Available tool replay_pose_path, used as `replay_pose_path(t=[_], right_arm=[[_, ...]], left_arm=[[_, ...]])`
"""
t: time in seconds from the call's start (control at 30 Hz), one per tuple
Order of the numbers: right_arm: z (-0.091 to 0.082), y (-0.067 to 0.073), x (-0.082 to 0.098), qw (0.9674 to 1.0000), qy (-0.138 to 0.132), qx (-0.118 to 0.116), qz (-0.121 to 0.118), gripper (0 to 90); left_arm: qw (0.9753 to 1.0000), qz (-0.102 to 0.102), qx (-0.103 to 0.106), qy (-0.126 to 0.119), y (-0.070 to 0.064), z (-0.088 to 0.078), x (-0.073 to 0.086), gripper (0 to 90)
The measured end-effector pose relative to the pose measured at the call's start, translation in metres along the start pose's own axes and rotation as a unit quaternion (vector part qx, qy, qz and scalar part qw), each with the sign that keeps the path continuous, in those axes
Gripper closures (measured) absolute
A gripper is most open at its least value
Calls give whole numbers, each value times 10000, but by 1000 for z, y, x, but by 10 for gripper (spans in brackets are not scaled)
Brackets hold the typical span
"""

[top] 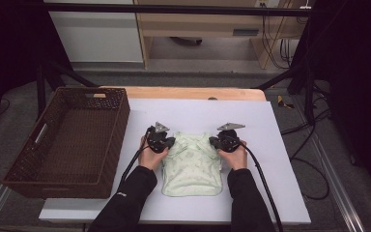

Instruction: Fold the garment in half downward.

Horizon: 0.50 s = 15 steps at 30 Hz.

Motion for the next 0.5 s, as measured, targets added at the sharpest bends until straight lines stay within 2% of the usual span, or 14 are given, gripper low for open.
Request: replay_pose_path(t=[0.27,0.5], right_arm=[[-10,3,-7,9999,-137,28,-83,880],[-21,8,-14,9994,-278,6,-193,880]], left_arm=[[9999,-26,27,-169,-1,-6,-5,878],[9990,12,179,-404,-6,-19,-12,879]])
Point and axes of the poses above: each handheld gripper's, and its own axes: z roughly forward along the jaws, x roughly out of its underside, y roughly to its left, the point moved 4 cm from there along z, roughly forward along the jaws, and after that the axes turned 10 degrees about -y, right-handed, at the moved point
